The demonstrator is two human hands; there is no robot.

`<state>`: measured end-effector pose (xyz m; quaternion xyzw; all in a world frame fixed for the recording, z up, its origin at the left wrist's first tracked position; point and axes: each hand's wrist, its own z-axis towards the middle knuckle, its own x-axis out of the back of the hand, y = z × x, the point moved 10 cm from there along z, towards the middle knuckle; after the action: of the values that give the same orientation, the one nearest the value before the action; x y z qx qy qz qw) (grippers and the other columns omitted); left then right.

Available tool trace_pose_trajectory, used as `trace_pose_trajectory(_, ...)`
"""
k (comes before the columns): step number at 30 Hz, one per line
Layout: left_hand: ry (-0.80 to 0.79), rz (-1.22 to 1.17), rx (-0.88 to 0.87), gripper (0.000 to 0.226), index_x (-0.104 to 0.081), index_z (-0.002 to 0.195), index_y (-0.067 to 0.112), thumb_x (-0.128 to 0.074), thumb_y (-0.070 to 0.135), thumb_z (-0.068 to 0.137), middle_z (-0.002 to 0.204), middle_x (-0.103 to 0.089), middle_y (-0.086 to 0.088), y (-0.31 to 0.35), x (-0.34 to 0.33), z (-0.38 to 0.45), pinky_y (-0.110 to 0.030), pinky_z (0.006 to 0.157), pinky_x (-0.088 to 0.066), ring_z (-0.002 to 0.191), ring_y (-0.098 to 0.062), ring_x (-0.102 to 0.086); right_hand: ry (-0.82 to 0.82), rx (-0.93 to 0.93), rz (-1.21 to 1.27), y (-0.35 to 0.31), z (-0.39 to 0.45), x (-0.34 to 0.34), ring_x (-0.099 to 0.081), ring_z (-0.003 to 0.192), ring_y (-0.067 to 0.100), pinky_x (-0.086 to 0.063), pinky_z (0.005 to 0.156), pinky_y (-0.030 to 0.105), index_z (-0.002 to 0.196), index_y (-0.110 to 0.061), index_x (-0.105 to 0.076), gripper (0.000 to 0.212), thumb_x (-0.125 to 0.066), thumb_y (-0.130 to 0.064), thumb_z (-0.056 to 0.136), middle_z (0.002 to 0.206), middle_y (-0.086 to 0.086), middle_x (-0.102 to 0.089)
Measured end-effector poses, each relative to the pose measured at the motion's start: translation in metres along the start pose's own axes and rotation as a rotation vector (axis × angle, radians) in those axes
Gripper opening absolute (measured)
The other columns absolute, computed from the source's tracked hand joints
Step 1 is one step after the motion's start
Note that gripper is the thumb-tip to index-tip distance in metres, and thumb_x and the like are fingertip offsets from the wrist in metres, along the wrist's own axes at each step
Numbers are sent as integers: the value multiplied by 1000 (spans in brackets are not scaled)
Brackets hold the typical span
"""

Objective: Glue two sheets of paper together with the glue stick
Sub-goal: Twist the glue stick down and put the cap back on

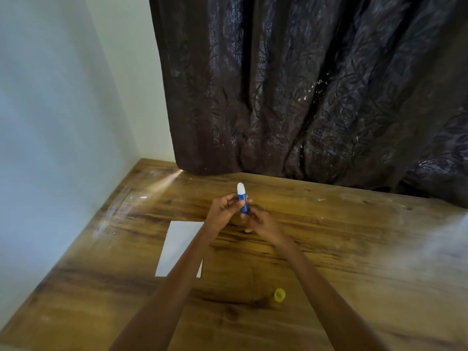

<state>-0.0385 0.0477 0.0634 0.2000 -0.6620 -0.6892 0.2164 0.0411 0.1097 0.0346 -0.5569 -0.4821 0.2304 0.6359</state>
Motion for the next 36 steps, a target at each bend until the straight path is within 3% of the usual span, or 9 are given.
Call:
trace_pose_trajectory(3, 16, -10, -4, 26, -59, 115, -4, -53, 3, 91, 108, -66, -14, -1, 4, -6, -14, 82, -52, 88, -3, -68, -74, -7, -9, -2, -3, -4, -58, 91, 6, -53, 70, 21, 127, -9, -56, 33, -48, -21, 97, 104, -5, -61)
trace_pose_trajectory(6, 118, -32, -23, 27, -60, 116, -3, -55, 4, 90, 108, -68, -15, -2, 11, -11, -18, 85, -53, 93, -11, -67, 217, -22, -275, -4, -2, 12, -59, 81, 10, -45, 69, 30, 103, -18, -66, 22, -61, -34, 88, 90, -7, -64)
trace_pose_trajectory(9, 128, -18, -32, 26, -61, 115, 0, -56, 5, 90, 105, -68, -11, -4, 9, -13, -16, 83, -53, 91, -8, -67, 457, -60, -261, -4, -11, 15, -57, 76, 16, -43, 62, 32, 85, -17, -54, 25, -70, -35, 79, 86, -2, -61)
trace_pose_trajectory(14, 68, -39, 2, 27, -60, 117, 2, -55, 7, 90, 103, -69, -8, -7, 15, -11, -15, 81, -53, 90, -3, -68, 50, 53, -102, -3, 0, -13, -58, 88, 8, -51, 75, 31, 123, -10, -56, 33, -57, -23, 93, 106, -3, -59)
trace_pose_trajectory(16, 46, -4, -6, 27, -59, 117, 1, -54, 8, 91, 105, -68, -9, -5, 14, -10, -17, 84, -53, 93, -8, -67, -49, 44, -28, -2, 1, -14, -57, 94, 9, -50, 81, 23, 121, -11, -58, 27, -51, -17, 96, 104, -9, -58)
trace_pose_trajectory(23, 121, 4, -5, 29, -58, 118, -2, -54, 5, 91, 110, -68, -17, -6, 5, -4, -14, 81, -53, 92, -9, -67, 439, -34, -108, 7, -3, 13, -57, 81, 18, -47, 68, 34, 92, -14, -57, 22, -70, -27, 81, 90, 3, -62)
trace_pose_trajectory(29, 33, -3, 1, 28, -57, 118, -5, -52, 3, 92, 108, -66, -13, -11, 2, -2, -12, 81, -51, 83, 5, -67, 4, 1, 64, 21, 1, -8, -57, 107, 12, -47, 92, 24, 130, -12, -53, 36, -50, -24, 97, 120, 2, -60)
trace_pose_trajectory(33, 31, 2, -8, 26, -59, 117, 1, -53, 7, 92, 106, -68, -11, -15, -2, -4, -14, 82, -52, 88, 1, -67, 204, -38, 62, 29, 2, 8, -62, 95, 12, -48, 83, 26, 100, -22, -65, 15, -67, -25, 85, 103, 1, -70)
trace_pose_trajectory(36, 34, 1, 7, 27, -59, 118, 2, -54, 8, 92, 106, -69, -9, -21, -1, -5, -16, 80, -54, 96, -14, -67, 379, -58, -163, 27, -2, 15, -57, 88, 3, -47, 74, 26, 90, -28, -58, 21, -73, -36, 77, 94, -11, -63)
